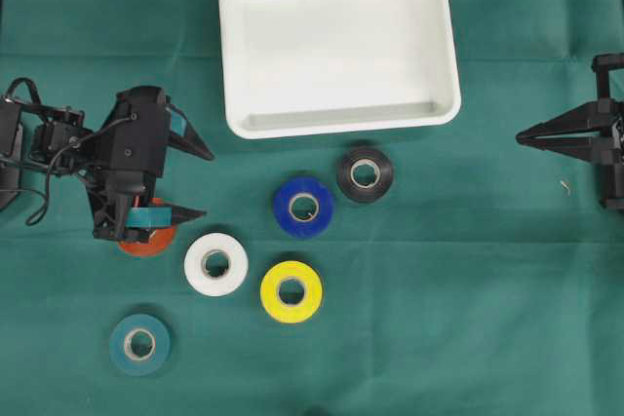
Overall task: Put the tape into the white case with the left arm.
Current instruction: 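Move the left gripper right over the tape rolls toward the black roll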
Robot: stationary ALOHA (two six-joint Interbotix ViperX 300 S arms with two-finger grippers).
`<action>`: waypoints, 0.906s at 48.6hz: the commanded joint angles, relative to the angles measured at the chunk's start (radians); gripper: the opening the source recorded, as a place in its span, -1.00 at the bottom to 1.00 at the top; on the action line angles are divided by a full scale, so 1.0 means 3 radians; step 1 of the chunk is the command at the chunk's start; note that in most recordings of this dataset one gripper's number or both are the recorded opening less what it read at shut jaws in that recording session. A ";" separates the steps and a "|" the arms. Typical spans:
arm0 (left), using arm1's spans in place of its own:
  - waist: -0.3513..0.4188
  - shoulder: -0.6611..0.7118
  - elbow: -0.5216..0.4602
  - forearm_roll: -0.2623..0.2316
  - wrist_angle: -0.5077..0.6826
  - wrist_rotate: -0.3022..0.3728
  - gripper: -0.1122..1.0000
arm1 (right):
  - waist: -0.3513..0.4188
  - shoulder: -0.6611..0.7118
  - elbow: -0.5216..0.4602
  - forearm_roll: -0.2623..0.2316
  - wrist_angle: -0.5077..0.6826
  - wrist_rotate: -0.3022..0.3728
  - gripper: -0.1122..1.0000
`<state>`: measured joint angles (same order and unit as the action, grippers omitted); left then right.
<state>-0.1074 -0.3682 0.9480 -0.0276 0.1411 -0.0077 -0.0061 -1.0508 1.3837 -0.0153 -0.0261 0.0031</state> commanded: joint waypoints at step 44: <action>-0.0026 0.0112 -0.0148 0.0000 -0.0036 -0.0020 0.93 | -0.0005 0.0031 -0.0036 -0.0005 -0.0015 0.0005 -0.97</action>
<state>-0.1074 -0.3359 0.9342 -0.0276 0.1396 -0.0153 -0.0077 -1.0492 1.3837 -0.0153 -0.0261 0.0031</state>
